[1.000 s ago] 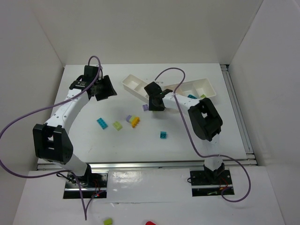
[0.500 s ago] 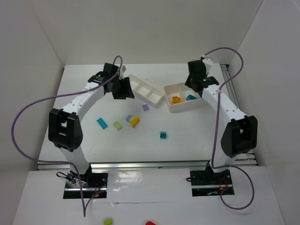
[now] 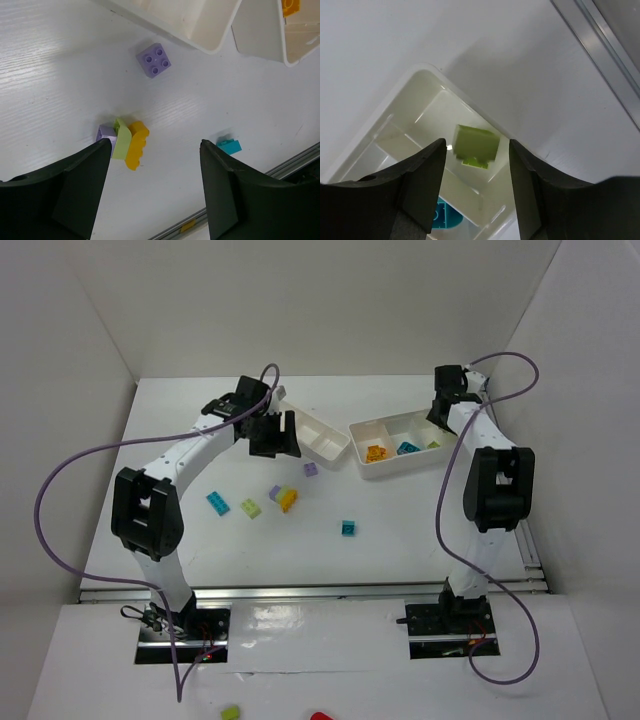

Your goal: Sort the legos into containers by color

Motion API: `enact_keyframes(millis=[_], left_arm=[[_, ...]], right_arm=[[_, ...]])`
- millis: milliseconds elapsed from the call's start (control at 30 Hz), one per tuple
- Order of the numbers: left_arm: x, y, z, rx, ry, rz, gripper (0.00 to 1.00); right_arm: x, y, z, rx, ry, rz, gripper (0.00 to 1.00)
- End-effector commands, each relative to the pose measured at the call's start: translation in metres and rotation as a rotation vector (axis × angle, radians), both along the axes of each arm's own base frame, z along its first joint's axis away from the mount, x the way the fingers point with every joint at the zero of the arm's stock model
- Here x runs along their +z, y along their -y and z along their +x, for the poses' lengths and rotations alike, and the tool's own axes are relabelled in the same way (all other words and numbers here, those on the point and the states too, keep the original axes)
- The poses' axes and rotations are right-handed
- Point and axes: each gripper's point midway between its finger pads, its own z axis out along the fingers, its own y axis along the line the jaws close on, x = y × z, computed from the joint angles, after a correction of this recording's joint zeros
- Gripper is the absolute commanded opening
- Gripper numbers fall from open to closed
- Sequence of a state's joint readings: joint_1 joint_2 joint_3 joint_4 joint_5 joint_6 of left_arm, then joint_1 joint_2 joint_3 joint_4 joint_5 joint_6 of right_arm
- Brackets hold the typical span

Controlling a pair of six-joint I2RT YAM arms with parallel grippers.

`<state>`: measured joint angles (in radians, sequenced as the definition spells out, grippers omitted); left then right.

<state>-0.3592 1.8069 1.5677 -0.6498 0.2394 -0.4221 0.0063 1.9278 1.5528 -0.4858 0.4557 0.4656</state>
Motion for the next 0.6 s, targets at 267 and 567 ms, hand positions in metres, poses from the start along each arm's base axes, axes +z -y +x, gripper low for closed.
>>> enact_keyframes(millis=[267, 567], left_arm=[[0.011, -0.011, 0.010, 0.061, 0.041, 0.070, 0.78], [0.027, -0.067, 0.014, 0.265, 0.094, 0.150, 0.77]], right_arm=[[0.086, -0.052, 0.004, 0.160, 0.204, 0.053, 0.60], [0.063, -0.262, -0.110, 0.875, 0.103, 0.147, 0.87]])
